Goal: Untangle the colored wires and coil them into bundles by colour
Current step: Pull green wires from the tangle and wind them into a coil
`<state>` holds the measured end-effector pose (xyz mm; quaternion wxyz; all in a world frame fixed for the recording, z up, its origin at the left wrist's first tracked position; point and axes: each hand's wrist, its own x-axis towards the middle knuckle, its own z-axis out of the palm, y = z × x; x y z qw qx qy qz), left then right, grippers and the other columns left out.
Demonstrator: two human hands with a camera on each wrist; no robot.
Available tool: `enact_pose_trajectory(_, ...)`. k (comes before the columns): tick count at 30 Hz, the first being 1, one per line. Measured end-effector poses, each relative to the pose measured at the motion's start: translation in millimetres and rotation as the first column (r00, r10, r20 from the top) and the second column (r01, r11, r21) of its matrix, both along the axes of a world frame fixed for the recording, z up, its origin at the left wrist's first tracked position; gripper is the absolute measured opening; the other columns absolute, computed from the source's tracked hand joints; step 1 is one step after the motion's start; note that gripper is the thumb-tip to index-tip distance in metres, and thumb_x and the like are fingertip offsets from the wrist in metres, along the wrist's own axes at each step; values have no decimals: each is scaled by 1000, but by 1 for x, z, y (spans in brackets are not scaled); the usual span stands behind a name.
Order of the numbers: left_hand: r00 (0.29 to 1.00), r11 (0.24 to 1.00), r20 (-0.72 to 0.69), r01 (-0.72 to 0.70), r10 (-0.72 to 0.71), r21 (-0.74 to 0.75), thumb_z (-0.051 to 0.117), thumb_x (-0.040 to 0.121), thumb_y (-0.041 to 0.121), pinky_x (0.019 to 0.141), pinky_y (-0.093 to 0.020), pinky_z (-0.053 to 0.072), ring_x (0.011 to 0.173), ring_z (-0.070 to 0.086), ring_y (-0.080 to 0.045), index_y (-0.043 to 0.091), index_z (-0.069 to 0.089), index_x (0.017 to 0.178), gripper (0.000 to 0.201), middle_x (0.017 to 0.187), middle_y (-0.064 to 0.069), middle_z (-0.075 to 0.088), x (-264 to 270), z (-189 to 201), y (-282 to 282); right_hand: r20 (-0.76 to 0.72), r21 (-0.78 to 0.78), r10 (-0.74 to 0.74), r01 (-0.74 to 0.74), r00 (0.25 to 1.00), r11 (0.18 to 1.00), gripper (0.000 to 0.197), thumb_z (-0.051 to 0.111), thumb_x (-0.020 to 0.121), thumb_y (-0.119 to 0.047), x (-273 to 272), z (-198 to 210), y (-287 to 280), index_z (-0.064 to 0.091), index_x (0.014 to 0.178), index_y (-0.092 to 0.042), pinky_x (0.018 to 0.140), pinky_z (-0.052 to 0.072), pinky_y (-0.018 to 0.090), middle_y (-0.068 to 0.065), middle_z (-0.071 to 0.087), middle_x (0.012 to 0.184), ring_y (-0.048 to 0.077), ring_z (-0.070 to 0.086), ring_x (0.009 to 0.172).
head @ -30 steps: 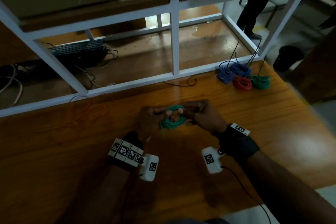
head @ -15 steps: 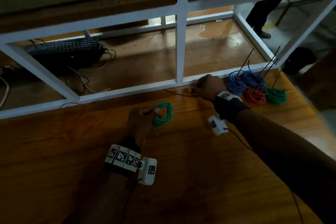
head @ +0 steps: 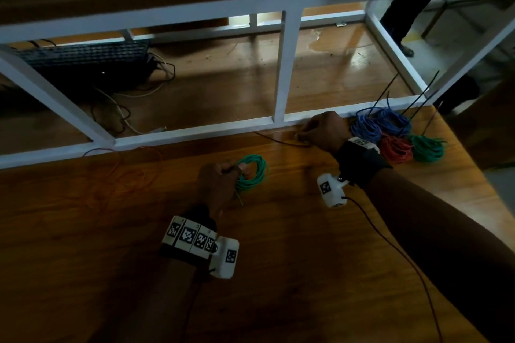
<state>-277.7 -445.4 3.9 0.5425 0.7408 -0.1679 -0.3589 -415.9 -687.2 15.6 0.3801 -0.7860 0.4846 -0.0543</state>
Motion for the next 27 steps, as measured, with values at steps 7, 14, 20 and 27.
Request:
enact_pose_trajectory(7, 1000, 1000, -5, -5, 5, -26, 58, 96, 10, 62, -5, 48, 101, 64, -19, -10, 60, 121, 32, 119, -17, 64, -2, 1, 13, 185, -5, 97, -97, 978, 995, 12, 87, 82, -17, -39, 42, 51, 76, 76, -15, 64, 63, 36, -2, 76, 69, 18, 74, 69)
enact_pose_trajectory(14, 1000, 997, -4, -20, 20, -70, 56, 97, 8, 70, -7, 51, 100, 62, -11, -4, 63, 120, 27, 121, -14, 65, -11, 5, 50, 367, 289, -103, -8, 924, 957, 12, 82, 85, -13, -80, 45, 132, 80, 96, -8, 71, 62, 41, 9, 79, 82, 31, 76, 80)
enact_pose_trajectory(20, 990, 988, -69, -129, 124, -80, 55, 98, 14, 67, -8, 51, 92, 58, -4, 10, 60, 119, 22, 106, 4, 62, -17, 4, 75, 368, 511, -315, 93, 875, 855, 7, 76, 89, -5, -91, 32, 179, 79, 91, 1, 76, 63, 42, 17, 78, 86, 30, 77, 85)
enact_pose_trajectory(27, 963, 962, -112, -258, 247, -93, 61, 95, 23, 85, -23, 47, 115, 56, -18, 8, 56, 133, 41, 130, -5, 58, -22, 0, 94, 324, 588, -386, 136, 864, 798, 16, 74, 91, -5, -87, 25, 217, 73, 90, 11, 60, 58, 32, 21, 77, 83, 29, 77, 74)
